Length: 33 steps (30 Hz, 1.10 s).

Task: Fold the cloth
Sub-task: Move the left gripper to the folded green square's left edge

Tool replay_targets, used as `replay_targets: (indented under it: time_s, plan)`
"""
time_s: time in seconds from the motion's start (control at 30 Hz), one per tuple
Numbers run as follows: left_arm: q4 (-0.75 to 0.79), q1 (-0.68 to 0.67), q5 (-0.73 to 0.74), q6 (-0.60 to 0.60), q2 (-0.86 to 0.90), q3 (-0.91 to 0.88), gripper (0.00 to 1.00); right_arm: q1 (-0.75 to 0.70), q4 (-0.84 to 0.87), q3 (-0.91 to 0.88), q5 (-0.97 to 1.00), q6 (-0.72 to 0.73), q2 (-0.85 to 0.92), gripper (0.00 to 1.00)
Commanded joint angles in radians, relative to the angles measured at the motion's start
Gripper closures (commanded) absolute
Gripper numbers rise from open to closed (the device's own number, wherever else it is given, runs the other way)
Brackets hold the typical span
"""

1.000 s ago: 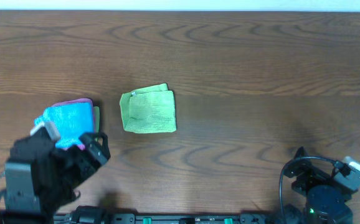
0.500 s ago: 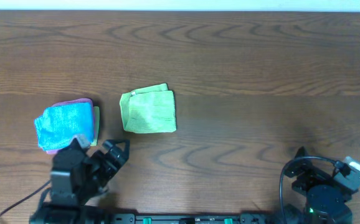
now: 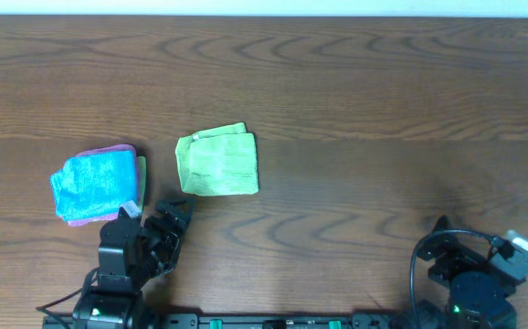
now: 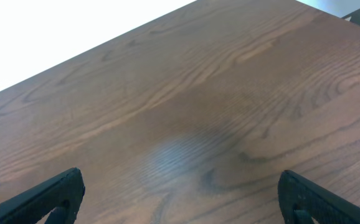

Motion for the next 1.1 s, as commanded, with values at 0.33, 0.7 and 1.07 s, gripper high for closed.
replay_targets:
  time_s: [0.33,0.7,1.07]
  plan:
    - [0.233,0.001,-0.043,-0.071,0.28,-0.004,0.05,-0.007,-0.001,-0.003,0.013,0.011,-0.002,0.01]
    - [0.536,0.001,0.029,-0.091,0.62,-0.004,0.05,-0.007,-0.001,-0.003,0.013,0.011,-0.002,0.01]
    - [0.741,0.001,0.055,-0.101,0.824,-0.004,0.05,-0.007,-0.001,-0.003,0.013,0.011,-0.002,0.01]
